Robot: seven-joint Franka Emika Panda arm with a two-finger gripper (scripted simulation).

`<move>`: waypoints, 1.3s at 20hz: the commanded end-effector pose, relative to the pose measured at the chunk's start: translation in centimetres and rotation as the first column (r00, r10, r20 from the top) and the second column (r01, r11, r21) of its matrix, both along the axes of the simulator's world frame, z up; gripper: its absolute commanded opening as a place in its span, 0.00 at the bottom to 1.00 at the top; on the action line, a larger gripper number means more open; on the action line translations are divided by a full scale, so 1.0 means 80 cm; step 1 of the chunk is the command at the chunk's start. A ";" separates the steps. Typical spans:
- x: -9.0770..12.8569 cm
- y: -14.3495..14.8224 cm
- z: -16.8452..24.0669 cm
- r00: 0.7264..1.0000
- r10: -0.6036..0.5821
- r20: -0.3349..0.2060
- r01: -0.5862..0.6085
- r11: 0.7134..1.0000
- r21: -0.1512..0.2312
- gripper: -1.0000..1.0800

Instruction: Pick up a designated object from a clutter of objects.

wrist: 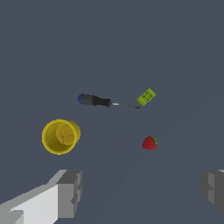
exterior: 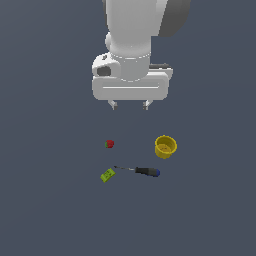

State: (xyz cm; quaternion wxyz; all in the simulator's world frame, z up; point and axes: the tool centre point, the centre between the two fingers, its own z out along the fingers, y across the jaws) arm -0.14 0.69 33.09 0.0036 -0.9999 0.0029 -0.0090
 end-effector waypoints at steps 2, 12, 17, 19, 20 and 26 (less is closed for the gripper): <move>0.000 -0.001 0.000 1.000 0.000 -0.001 0.000 1.000 0.000 0.96; -0.001 -0.028 -0.009 1.000 -0.011 -0.028 0.011 1.000 -0.003 0.96; -0.001 -0.028 -0.011 1.000 -0.001 -0.028 0.001 1.000 -0.005 0.96; -0.001 -0.030 -0.014 1.000 0.010 -0.028 -0.011 1.000 -0.008 0.96; -0.001 -0.031 -0.016 0.999 0.018 -0.029 -0.019 1.000 -0.010 0.96; 0.001 -0.042 -0.035 0.996 0.088 -0.034 -0.089 0.996 -0.025 0.96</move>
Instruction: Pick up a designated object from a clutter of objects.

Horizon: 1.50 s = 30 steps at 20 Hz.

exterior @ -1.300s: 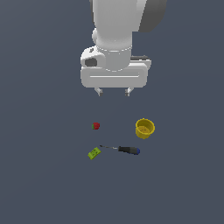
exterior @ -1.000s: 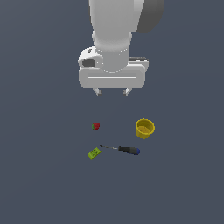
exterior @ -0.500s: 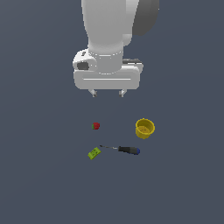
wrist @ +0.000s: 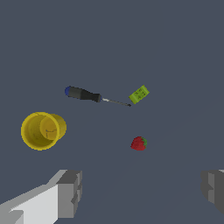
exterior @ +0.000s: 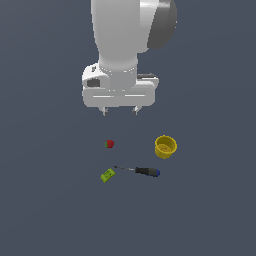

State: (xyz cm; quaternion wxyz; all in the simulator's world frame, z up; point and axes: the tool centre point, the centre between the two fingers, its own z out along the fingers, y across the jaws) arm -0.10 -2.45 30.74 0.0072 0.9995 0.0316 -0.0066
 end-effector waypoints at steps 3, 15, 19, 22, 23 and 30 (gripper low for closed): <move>0.001 -0.011 -0.019 0.997 0.071 -0.006 -0.071 0.997 -0.014 0.96; -0.003 -0.049 -0.091 0.933 0.359 -0.041 -0.360 0.932 -0.044 0.96; -0.006 -0.061 -0.116 0.888 0.457 -0.054 -0.459 0.887 -0.043 0.96; -0.010 -0.069 -0.135 0.847 0.528 -0.062 -0.531 0.847 -0.040 0.96; -0.011 -0.071 -0.141 0.832 0.551 -0.064 -0.554 0.832 -0.038 0.96; -0.021 -0.085 -0.182 0.709 0.702 -0.073 -0.704 0.709 -0.021 0.96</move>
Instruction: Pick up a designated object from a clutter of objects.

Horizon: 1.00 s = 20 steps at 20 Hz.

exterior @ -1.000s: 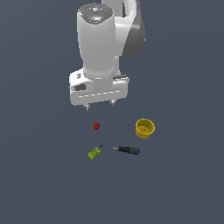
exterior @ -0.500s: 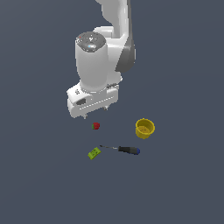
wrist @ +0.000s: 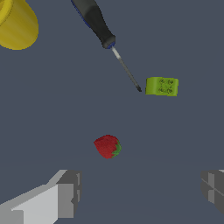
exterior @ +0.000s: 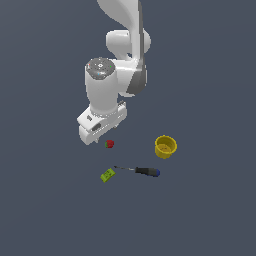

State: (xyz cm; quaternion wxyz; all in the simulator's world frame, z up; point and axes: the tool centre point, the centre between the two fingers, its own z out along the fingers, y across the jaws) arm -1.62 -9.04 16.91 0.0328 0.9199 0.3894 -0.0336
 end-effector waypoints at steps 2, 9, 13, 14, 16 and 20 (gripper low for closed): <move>-0.006 -0.006 -0.020 0.995 0.099 -0.007 -0.099 0.995 0.007 0.96; -0.019 -0.013 -0.057 0.956 0.292 -0.012 -0.292 0.956 0.031 0.96; -0.026 -0.015 -0.077 0.917 0.398 -0.007 -0.397 0.916 0.048 0.96; -0.028 -0.015 -0.082 0.906 0.423 -0.005 -0.423 0.905 0.052 0.96; -0.032 -0.015 -0.090 0.883 0.470 0.001 -0.469 0.881 0.060 0.96; -0.038 -0.015 -0.103 0.839 0.544 0.013 -0.543 0.837 0.072 0.96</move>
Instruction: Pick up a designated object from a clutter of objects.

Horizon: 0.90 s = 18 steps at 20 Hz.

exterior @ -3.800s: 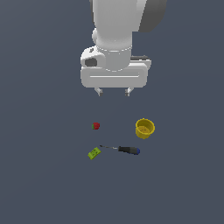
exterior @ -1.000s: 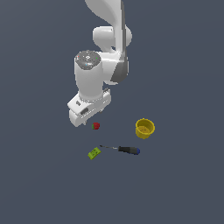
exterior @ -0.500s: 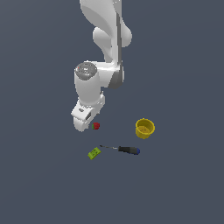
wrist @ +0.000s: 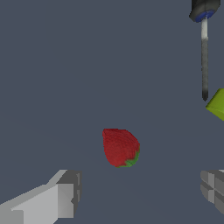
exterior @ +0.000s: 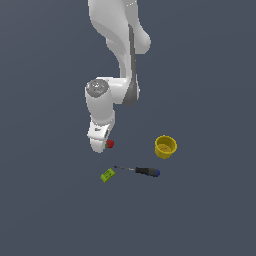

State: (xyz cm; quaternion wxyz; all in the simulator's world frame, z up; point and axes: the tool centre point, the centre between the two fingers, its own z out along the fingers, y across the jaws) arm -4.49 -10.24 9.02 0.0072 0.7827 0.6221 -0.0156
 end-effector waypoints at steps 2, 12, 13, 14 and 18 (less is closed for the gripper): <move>-0.005 0.001 -0.010 0.998 0.068 0.005 -0.068 0.998 0.013 0.96; -0.011 0.003 -0.022 0.988 0.153 0.015 -0.153 0.988 0.031 0.96; -0.011 0.003 -0.022 0.988 0.154 0.016 -0.154 0.988 0.031 0.96; -0.010 0.003 -0.022 0.989 0.149 0.015 -0.149 0.988 0.030 0.96; -0.011 0.003 -0.027 0.989 0.149 0.014 -0.150 0.988 0.030 0.96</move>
